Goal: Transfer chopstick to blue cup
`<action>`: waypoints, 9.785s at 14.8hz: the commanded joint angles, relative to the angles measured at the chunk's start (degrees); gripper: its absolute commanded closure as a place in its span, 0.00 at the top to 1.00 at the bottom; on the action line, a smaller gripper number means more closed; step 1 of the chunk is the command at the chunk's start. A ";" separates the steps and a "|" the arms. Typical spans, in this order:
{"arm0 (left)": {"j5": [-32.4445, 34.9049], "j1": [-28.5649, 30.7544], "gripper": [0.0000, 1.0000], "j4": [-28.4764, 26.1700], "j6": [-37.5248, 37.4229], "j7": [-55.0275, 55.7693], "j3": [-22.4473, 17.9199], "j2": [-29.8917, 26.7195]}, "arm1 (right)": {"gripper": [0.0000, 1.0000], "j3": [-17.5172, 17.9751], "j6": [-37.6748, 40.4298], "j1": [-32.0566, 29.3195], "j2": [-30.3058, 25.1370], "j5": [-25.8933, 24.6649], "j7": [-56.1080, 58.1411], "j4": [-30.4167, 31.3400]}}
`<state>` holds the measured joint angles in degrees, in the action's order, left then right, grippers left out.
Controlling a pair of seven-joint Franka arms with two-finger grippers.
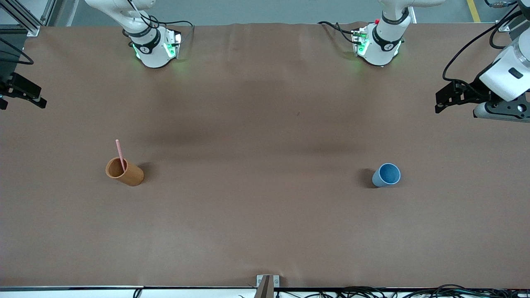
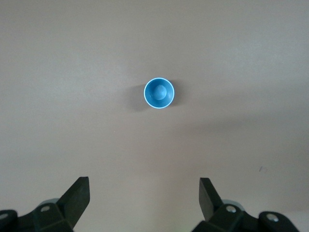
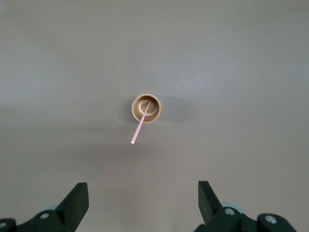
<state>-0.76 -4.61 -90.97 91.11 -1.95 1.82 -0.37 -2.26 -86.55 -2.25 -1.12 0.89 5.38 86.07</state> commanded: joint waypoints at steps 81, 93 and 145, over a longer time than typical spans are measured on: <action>29.94 -12.88 0.46 5.72 31.85 84.39 33.16 46.95 | 0.03 -0.02 0.74 7.78 -0.11 0.25 -13.37 4.13; 11.69 -4.62 1.00 3.36 14.63 38.14 19.66 22.10 | 0.02 0.06 1.30 33.69 14.28 3.42 -52.28 -10.02; -1.08 0.83 1.00 3.08 0.04 0.90 2.75 1.08 | 1.00 -0.55 -5.30 21.87 9.85 0.09 -34.06 -7.51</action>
<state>-1.40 -4.22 -86.58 90.36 -1.04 4.77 2.61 -4.06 -91.28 23.25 13.52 3.15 -33.90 72.43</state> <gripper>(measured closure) 0.000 0.000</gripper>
